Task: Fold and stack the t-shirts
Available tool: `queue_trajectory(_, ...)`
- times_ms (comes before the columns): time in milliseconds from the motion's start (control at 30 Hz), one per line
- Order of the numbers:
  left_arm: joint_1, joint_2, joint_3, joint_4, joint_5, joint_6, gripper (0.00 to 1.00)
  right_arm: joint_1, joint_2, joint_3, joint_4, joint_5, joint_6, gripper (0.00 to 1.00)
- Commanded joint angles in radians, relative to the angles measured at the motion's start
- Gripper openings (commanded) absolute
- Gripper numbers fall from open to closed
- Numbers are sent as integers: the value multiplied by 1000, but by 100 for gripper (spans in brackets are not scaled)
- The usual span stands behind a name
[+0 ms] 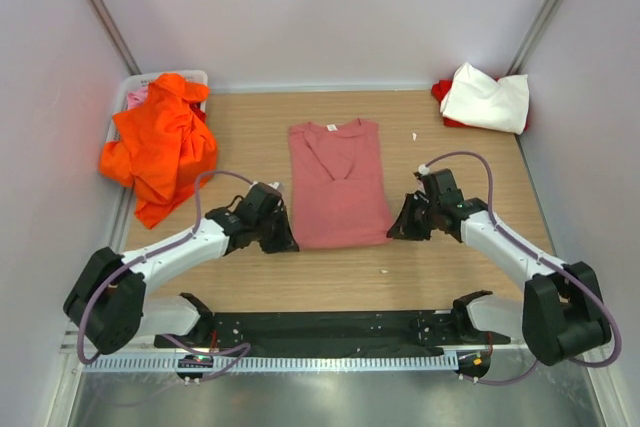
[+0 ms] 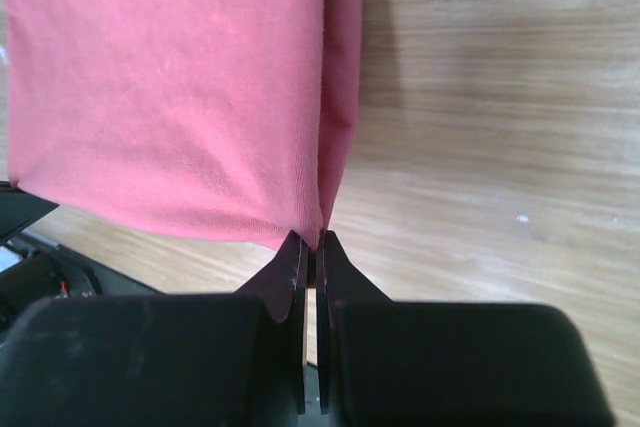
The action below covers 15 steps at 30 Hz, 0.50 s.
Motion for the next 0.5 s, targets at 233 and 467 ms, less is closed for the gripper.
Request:
queue_trajectory(233, 4, 0, 345, -313, -142, 127, 0, 4, 18, 277, -173, 57, -47, 1)
queue_trajectory(467, 114, 170, 599, -371, -95, 218, 0, 1, 221, 547, -217, 111, -100, 1)
